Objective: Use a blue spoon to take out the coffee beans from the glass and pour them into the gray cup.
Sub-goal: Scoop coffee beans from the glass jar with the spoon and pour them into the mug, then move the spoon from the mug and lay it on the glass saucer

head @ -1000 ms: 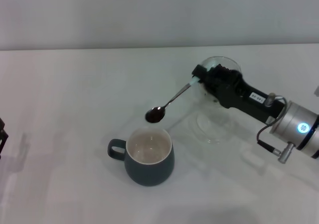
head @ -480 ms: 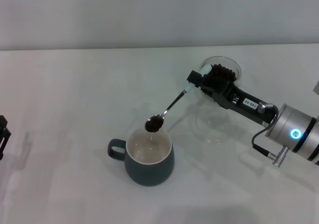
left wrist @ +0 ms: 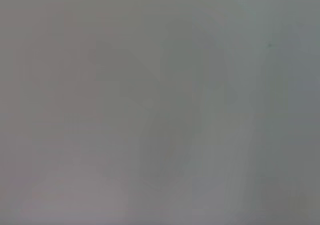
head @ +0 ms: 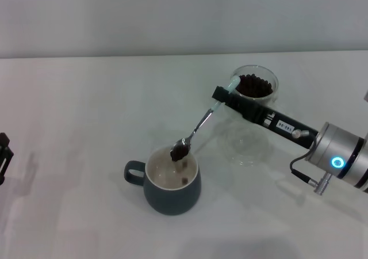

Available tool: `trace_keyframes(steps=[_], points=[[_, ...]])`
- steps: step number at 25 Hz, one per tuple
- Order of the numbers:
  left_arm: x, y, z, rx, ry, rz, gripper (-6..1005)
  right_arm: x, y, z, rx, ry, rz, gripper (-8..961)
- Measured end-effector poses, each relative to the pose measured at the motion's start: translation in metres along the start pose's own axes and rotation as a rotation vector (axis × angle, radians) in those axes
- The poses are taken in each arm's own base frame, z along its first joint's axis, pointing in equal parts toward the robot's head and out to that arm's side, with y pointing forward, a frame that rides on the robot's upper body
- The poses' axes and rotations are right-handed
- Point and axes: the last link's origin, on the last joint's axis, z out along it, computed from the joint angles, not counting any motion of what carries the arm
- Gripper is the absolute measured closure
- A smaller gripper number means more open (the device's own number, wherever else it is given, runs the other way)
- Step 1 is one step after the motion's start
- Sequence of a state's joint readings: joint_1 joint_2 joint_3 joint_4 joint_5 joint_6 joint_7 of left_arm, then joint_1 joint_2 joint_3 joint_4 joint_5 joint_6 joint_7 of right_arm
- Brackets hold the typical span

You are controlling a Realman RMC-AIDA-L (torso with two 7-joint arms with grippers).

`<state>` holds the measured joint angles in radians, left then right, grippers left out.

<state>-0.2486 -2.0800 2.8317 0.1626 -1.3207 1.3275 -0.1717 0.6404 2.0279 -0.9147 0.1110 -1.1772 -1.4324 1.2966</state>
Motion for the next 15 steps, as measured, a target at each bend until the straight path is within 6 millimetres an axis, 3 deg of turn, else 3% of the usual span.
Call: trace_keyframes(steps=[7,15], points=[[-0.001,0.000,0.001,0.003,-0.006,-0.001,242,0.003,0.013,-0.002,-0.094,0.010,-0.218,811],[0.000,0.000,0.002,0.003,-0.003,-0.001,241,-0.003,0.015,-0.022,-0.109,-0.081,-0.278,811]])
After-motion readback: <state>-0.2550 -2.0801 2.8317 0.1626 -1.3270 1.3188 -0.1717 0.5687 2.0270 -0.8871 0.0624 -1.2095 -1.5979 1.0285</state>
